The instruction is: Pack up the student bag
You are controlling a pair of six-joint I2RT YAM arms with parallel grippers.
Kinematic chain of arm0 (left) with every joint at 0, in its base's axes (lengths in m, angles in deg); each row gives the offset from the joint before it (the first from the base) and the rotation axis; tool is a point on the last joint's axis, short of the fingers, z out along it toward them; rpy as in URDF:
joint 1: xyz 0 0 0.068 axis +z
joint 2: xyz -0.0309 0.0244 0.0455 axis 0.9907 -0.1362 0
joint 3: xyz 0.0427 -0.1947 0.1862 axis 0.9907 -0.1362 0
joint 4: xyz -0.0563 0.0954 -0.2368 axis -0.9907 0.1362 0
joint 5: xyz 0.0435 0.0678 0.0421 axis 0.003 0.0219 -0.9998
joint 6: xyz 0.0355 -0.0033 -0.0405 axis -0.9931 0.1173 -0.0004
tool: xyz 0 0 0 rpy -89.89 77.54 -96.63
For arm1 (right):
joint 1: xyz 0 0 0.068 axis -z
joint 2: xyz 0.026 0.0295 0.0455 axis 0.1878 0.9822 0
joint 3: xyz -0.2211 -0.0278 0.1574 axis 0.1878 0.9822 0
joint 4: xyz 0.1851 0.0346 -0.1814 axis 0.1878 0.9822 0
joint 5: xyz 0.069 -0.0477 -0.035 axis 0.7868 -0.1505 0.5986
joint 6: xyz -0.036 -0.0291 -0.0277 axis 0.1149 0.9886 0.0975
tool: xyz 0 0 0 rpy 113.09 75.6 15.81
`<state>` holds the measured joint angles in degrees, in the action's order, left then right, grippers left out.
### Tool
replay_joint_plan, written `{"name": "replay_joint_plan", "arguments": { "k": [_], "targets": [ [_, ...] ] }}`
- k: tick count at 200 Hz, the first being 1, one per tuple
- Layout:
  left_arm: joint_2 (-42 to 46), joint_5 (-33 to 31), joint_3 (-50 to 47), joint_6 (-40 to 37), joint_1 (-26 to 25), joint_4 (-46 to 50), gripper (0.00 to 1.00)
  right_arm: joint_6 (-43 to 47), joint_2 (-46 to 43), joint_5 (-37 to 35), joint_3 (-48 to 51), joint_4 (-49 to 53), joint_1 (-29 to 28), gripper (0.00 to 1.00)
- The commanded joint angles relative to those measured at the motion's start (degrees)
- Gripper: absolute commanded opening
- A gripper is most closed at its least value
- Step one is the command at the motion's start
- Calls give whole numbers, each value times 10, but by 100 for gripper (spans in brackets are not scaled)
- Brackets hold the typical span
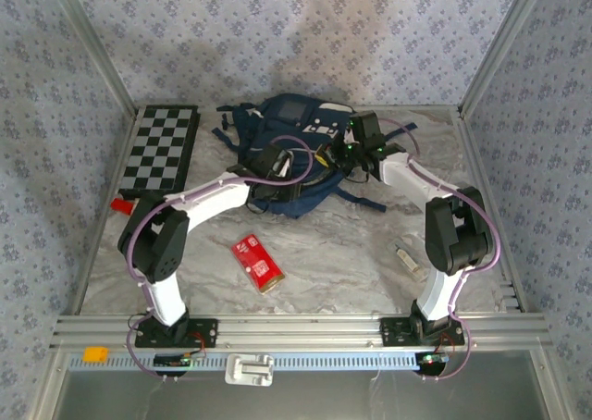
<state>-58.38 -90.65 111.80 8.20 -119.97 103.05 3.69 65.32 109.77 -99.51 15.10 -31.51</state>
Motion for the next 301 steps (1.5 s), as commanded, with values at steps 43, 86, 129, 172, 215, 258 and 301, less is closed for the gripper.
{"name": "replay_joint_plan", "arguments": {
  "k": [43, 86, 129, 172, 215, 258, 301],
  "targets": [
    [-35, 61, 46, -68, 7, -51, 15, 13, -8, -2, -40, -2, 14, 0],
    [-15, 48, 25, -76, 9, -44, 0, 32, -22, 6, -43, 29, 37, 0],
    [18, 47, -19, -65, 29, -44, 0, 46, -26, 22, -50, 56, 70, 0],
    [17, 74, -19, -47, 28, -49, 0, 48, -4, 48, -67, 58, 65, 0],
    [14, 66, 6, -22, 9, -40, 0, 7, -43, 31, 28, 25, 23, 30],
    [5, 41, 22, -5, 2, -26, 0, -56, -52, 26, 114, -52, -6, 44],
    [3, 30, 28, 1, 3, -15, 0, -117, -7, 19, 120, -129, -17, 52]
  ]
}}
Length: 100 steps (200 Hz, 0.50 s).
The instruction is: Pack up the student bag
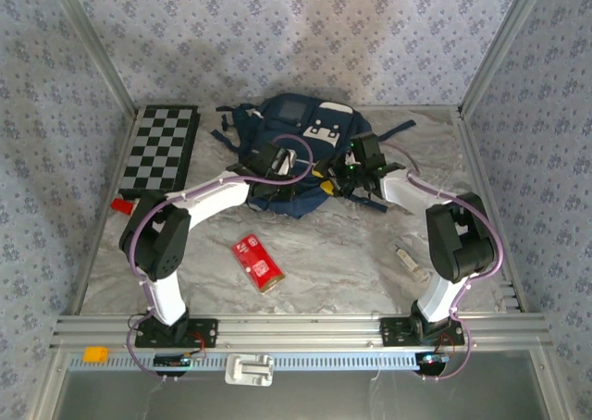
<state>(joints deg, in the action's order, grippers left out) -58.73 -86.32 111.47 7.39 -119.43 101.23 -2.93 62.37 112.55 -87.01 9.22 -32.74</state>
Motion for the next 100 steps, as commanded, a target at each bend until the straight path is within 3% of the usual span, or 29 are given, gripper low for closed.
{"name": "replay_joint_plan", "arguments": {
  "k": [1, 65, 100],
  "targets": [
    [7, -13, 31, 9, -3, 3, 0, -51, 24, -9, -6, -71, -5, 52],
    [6, 1, 35, 14, -4, 1, 0, -75, 65, -74, -37, -67, -29, 63],
    [7, -3, 31, 10, -4, 11, 0, -54, 74, -95, -66, -56, -15, 42]
  ]
}}
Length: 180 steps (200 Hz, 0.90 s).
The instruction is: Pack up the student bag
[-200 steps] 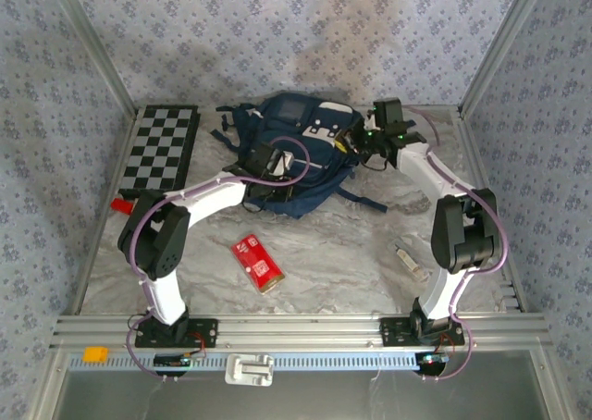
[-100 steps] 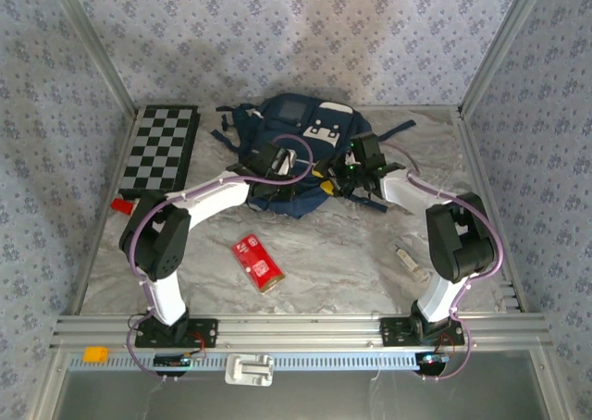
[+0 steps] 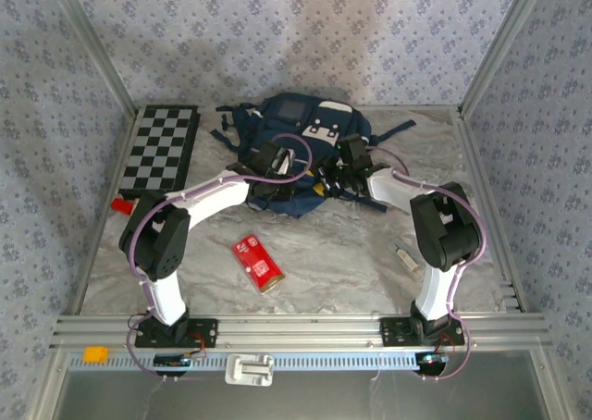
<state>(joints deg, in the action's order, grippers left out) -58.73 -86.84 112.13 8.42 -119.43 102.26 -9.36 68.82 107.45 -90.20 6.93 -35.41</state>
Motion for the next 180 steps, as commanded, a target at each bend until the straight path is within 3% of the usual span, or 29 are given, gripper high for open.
{"name": "replay_joint_plan", "arguments": {
  "k": [1, 43, 71, 95, 120, 139, 180],
  "targets": [
    [7, 2, 24, -1, -4, 1, 0, 11, 9, -44, -34, -33, 13, 42],
    [10, -8, 14, -19, -4, 21, 0, 35, -4, -31, -33, -30, 43, 0],
    [8, -5, 27, -16, -15, 55, 0, 78, -5, 14, -52, 7, 85, 0],
    [-5, 7, 52, 15, -54, 69, 0, 128, 4, 60, -86, 61, 135, 0],
    [-32, -31, 95, 27, -81, 109, 0, 167, 1, 91, -109, 102, 179, 0],
    [-39, -61, 97, 16, -67, 135, 0, 193, -3, 110, -123, 128, 201, 0],
    [-41, -21, 57, -49, -5, 115, 0, 250, 24, 124, -179, 204, 227, 0]
  ]
}}
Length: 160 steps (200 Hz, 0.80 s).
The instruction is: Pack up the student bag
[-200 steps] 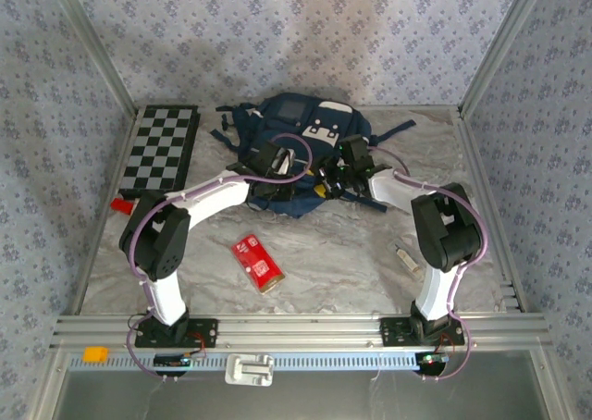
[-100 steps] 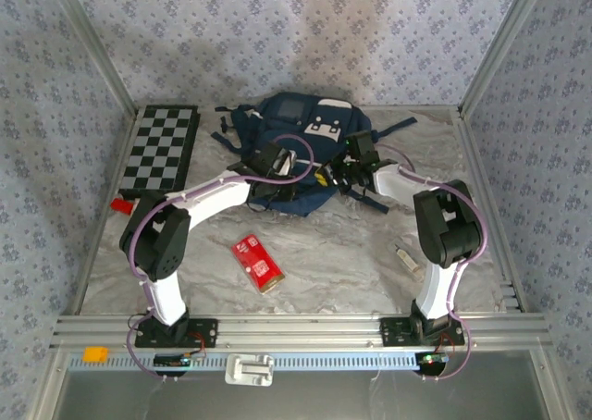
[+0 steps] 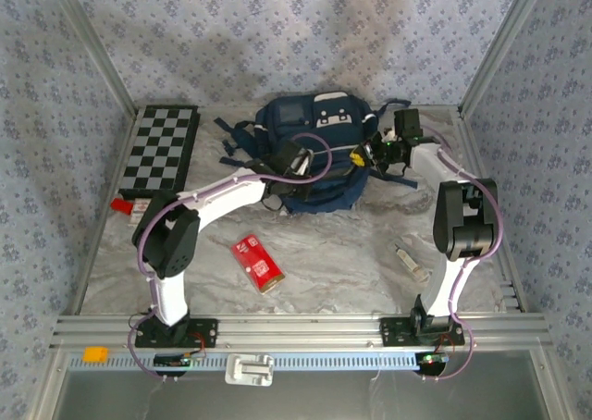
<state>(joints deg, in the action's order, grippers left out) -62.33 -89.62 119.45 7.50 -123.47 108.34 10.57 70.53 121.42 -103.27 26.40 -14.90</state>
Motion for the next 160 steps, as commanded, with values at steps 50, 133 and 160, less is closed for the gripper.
{"name": "replay_joint_plan", "arguments": {
  "k": [50, 133, 160],
  "targets": [
    [-5, 71, -31, -5, 33, -18, 0, 11, -28, -33, -2, -40, -16, 42],
    [-13, 54, -19, -1, 31, -25, 0, -82, -133, -105, 163, -93, -98, 79],
    [-14, 52, -17, 1, 31, -24, 0, -96, -159, -110, 190, -95, -116, 84]
  ]
}}
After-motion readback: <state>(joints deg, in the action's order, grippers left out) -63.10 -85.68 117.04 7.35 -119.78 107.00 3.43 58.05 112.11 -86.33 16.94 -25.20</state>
